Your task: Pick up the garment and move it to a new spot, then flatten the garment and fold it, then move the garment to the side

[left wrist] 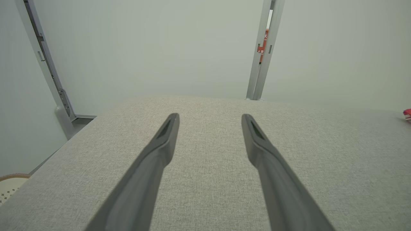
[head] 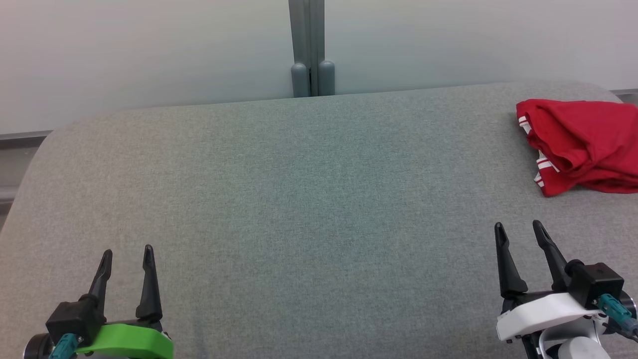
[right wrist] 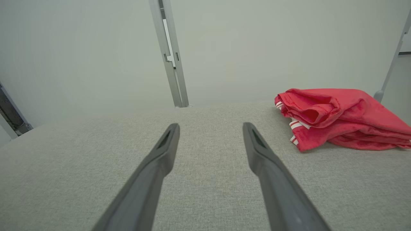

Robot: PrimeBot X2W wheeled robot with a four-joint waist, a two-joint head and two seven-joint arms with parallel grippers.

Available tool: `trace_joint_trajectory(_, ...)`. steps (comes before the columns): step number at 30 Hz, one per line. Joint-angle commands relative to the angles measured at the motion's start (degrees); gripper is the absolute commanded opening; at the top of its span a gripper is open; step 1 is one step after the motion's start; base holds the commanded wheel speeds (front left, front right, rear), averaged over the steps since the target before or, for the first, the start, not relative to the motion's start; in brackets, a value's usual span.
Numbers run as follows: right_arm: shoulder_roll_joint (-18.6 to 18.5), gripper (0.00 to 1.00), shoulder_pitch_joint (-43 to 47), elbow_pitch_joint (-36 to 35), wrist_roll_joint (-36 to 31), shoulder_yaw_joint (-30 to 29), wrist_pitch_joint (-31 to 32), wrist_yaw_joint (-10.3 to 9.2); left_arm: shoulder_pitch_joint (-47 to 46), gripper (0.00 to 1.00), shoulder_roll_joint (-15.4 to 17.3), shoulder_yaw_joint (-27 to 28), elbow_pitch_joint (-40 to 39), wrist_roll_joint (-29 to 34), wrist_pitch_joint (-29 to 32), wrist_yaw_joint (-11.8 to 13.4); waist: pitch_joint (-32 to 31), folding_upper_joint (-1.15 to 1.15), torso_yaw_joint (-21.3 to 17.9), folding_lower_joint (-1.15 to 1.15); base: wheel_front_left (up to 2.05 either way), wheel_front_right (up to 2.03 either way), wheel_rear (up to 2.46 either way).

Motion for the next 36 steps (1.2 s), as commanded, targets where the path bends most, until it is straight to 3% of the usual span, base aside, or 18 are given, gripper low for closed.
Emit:
trace_joint_trajectory(1, -0.07, 1.00, 0.64, 0.18, 0.08, 0.11, -0.14, -0.05, -0.01, 1.00, 0.29, 0.26, 0.23, -0.76, 0.03, -0.19, -0.05, 0.00, 0.03, 0.00, 0.00, 0.00, 0.00)
trace_joint_trajectory(3, 0.02, 1.00, 0.61, 0.27, 0.09, 0.18, -0.15, -0.05, 0.03, 1.00, 0.14, 0.30, 0.13, -0.95, 0.03, -0.19, -0.15, 0.00, 0.08, 0.00, 0.00, 0.00, 0.00)
trace_joint_trajectory(4, 0.02, 0.00, 0.02, 0.12, 0.08, 0.15, 0.01, 0.00, 0.00, 0.00, -0.03, 0.11, 0.09, -0.82, 0.00, 0.00, -0.14, 0.00, 0.07, 0.00, 0.00, 0.00, 0.00)
trace_joint_trajectory(9, 0.79, 0.00, 0.91, 2.38, 0.72, 0.28, 0.23, 0.01, 0.44, 0.00, -1.00, -0.18, 2.51, -1.79, 0.21, 0.00, -0.14, 0.00, 0.07, 0.00, 0.00, 0.00, 0.00)
trace_joint_trajectory(36, 1.67, 0.00, -1.74, 3.08, 26.87, -2.20, 7.21, 0.00, -1.86, 0.00, -1.46, 0.68, 1.68, -27.86, 7.31, -0.04, -0.01, 0.00, -0.31, 0.00, 0.00, 0.00, 0.00)
